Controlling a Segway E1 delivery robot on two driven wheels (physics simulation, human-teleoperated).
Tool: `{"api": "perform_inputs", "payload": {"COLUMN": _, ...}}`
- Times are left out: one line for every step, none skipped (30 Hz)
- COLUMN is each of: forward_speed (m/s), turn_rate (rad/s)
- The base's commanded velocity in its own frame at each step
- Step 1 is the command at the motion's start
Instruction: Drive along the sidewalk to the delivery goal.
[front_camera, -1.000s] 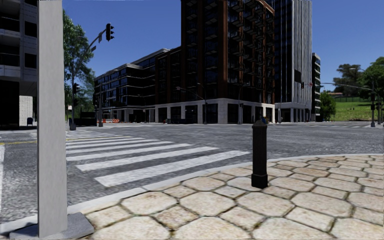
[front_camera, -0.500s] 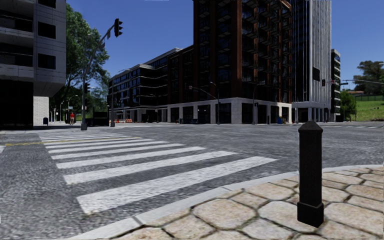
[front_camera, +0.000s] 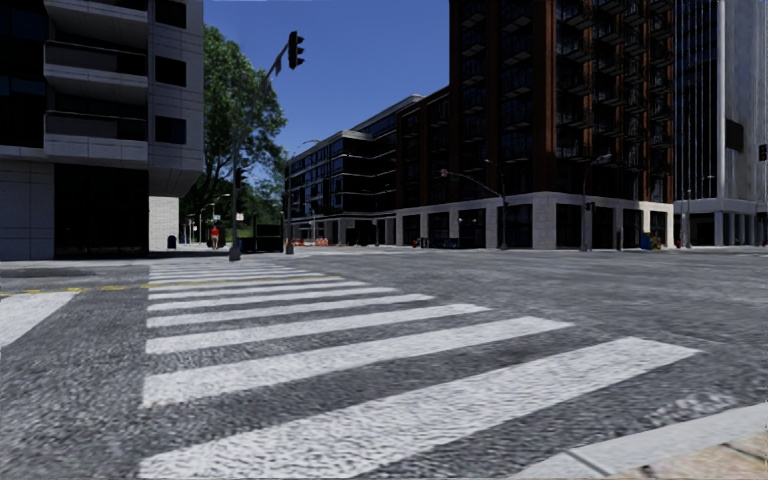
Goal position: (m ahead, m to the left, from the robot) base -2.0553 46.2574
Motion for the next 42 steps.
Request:
{"api": "perform_inputs", "payload": {"forward_speed": 2.00, "turn_rate": 0.00}}
{"api": "perform_inputs", "payload": {"forward_speed": 2.00, "turn_rate": 0.00}}
{"api": "perform_inputs", "payload": {"forward_speed": 2.00, "turn_rate": 0.00}}
{"api": "perform_inputs", "payload": {"forward_speed": 2.00, "turn_rate": 0.00}}
{"api": "perform_inputs", "payload": {"forward_speed": 2.00, "turn_rate": 0.00}}
{"api": "perform_inputs", "payload": {"forward_speed": 2.00, "turn_rate": 0.00}}
{"api": "perform_inputs", "payload": {"forward_speed": 2.00, "turn_rate": 0.00}}
{"api": "perform_inputs", "payload": {"forward_speed": 2.00, "turn_rate": 0.00}}
{"api": "perform_inputs", "payload": {"forward_speed": 2.00, "turn_rate": 0.13}}
{"api": "perform_inputs", "payload": {"forward_speed": 2.00, "turn_rate": 0.13}}
{"api": "perform_inputs", "payload": {"forward_speed": 2.00, "turn_rate": 0.29}}
{"api": "perform_inputs", "payload": {"forward_speed": 2.00, "turn_rate": 0.35}}
{"api": "perform_inputs", "payload": {"forward_speed": 2.00, "turn_rate": 0.37}}
{"api": "perform_inputs", "payload": {"forward_speed": 2.00, "turn_rate": 0.38}}
{"api": "perform_inputs", "payload": {"forward_speed": 2.00, "turn_rate": 0.38}}
{"api": "perform_inputs", "payload": {"forward_speed": 2.00, "turn_rate": 0.38}}
{"api": "perform_inputs", "payload": {"forward_speed": 2.00, "turn_rate": 0.38}}
{"api": "perform_inputs", "payload": {"forward_speed": 2.00, "turn_rate": 0.38}}
{"api": "perform_inputs", "payload": {"forward_speed": 2.00, "turn_rate": 0.38}}
{"api": "perform_inputs", "payload": {"forward_speed": 2.00, "turn_rate": 0.38}}
{"api": "perform_inputs", "payload": {"forward_speed": 2.00, "turn_rate": 0.38}}
{"api": "perform_inputs", "payload": {"forward_speed": 2.00, "turn_rate": 0.38}}
{"api": "perform_inputs", "payload": {"forward_speed": 2.00, "turn_rate": 0.38}}
{"api": "perform_inputs", "payload": {"forward_speed": 2.00, "turn_rate": 0.38}}
{"api": "perform_inputs", "payload": {"forward_speed": 2.00, "turn_rate": 0.38}}
{"api": "perform_inputs", "payload": {"forward_speed": 2.00, "turn_rate": 0.38}}
{"api": "perform_inputs", "payload": {"forward_speed": 2.00, "turn_rate": 0.38}}
{"api": "perform_inputs", "payload": {"forward_speed": 2.00, "turn_rate": 0.39}}
{"api": "perform_inputs", "payload": {"forward_speed": 2.00, "turn_rate": 0.41}}
{"api": "perform_inputs", "payload": {"forward_speed": 2.00, "turn_rate": 0.41}}
{"api": "perform_inputs", "payload": {"forward_speed": 2.00, "turn_rate": 0.44}}
{"api": "perform_inputs", "payload": {"forward_speed": 2.00, "turn_rate": 0.45}}
{"api": "perform_inputs", "payload": {"forward_speed": 2.00, "turn_rate": 0.45}}
{"api": "perform_inputs", "payload": {"forward_speed": 2.00, "turn_rate": 0.45}}
{"api": "perform_inputs", "payload": {"forward_speed": 2.00, "turn_rate": 0.45}}
{"api": "perform_inputs", "payload": {"forward_speed": 2.00, "turn_rate": 0.46}}
{"api": "perform_inputs", "payload": {"forward_speed": 2.00, "turn_rate": 0.46}}
{"api": "perform_inputs", "payload": {"forward_speed": 2.00, "turn_rate": 0.46}}
{"api": "perform_inputs", "payload": {"forward_speed": 2.00, "turn_rate": 0.46}}
{"api": "perform_inputs", "payload": {"forward_speed": 2.00, "turn_rate": 0.46}}
{"api": "perform_inputs", "payload": {"forward_speed": 2.00, "turn_rate": 0.46}}
{"api": "perform_inputs", "payload": {"forward_speed": 2.00, "turn_rate": 0.46}}
